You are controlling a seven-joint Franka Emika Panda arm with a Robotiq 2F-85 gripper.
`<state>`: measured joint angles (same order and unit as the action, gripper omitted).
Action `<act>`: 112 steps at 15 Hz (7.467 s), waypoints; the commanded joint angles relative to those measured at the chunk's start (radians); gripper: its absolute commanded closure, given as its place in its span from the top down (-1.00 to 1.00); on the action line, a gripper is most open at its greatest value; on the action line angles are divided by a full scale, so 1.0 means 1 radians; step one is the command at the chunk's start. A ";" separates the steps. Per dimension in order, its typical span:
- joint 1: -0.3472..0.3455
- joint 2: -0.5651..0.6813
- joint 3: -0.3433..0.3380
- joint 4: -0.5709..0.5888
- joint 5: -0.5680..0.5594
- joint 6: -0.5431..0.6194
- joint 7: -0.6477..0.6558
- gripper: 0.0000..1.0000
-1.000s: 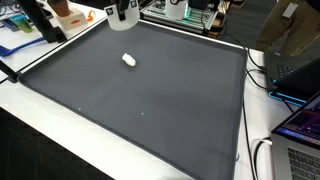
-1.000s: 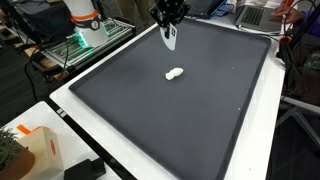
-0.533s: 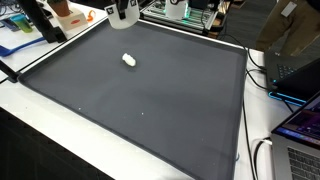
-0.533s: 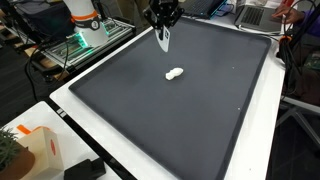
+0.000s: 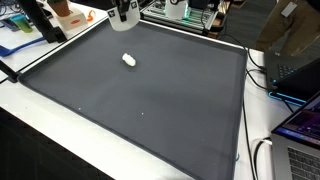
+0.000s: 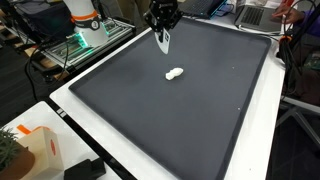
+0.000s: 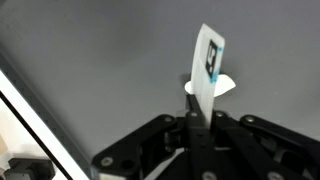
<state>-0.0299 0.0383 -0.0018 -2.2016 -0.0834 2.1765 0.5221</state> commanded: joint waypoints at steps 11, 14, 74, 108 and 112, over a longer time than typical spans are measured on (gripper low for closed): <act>-0.007 -0.013 -0.026 -0.147 0.146 0.210 -0.237 -0.98; -0.006 -0.025 -0.025 -0.218 0.163 0.291 -0.224 -0.98; 0.076 0.440 -0.071 0.306 0.042 -0.013 -0.150 -0.98; 0.153 -0.340 -0.020 -0.584 0.194 0.943 -0.295 -0.98; -0.080 -0.337 0.127 -0.555 0.105 0.908 -0.137 -0.98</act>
<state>0.0304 -0.2833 0.0399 -2.7560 0.0661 3.0997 0.2923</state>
